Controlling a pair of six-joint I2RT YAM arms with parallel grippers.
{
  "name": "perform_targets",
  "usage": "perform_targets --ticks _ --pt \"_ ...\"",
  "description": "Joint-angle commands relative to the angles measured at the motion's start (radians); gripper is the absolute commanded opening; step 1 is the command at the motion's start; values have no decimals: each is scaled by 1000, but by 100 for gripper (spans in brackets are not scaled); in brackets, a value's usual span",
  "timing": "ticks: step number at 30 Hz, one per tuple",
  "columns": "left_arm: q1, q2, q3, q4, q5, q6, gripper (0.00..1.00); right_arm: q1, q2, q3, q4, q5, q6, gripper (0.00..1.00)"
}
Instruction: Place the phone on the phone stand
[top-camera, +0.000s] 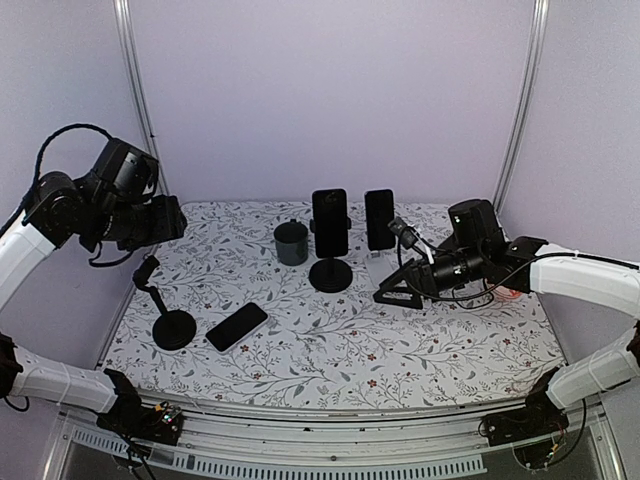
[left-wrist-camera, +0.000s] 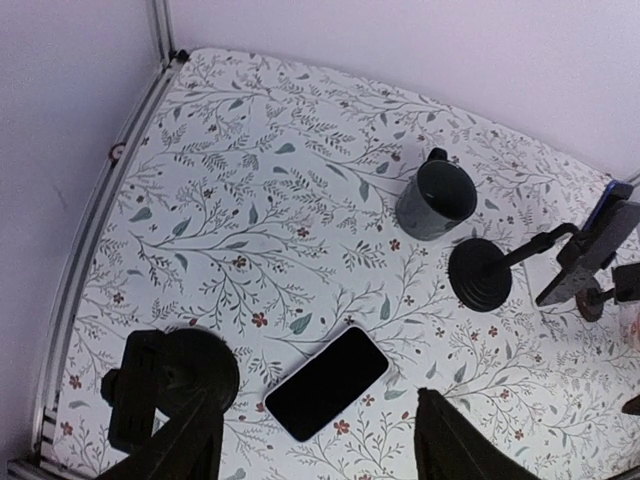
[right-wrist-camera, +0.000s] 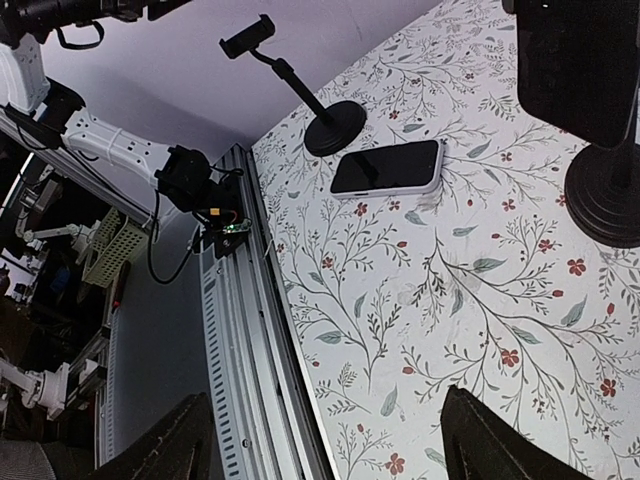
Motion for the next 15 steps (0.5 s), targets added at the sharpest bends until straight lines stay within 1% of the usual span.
perform_targets --ticks 1,4,7,10,15 --pt "-3 1 -6 -199 -45 -133 68 0 3 -24 49 -26 17 81" --pt "4 6 -17 -239 -6 -153 68 0 -2 -35 56 -28 22 81" --pt "22 -17 -40 -240 43 -181 64 1 -8 -47 62 -29 28 81" --pt "42 -43 -70 -240 78 -211 64 1 -13 -58 63 -32 30 81" --pt "66 -69 -106 -240 68 -212 65 1 -22 -79 72 -34 31 81"
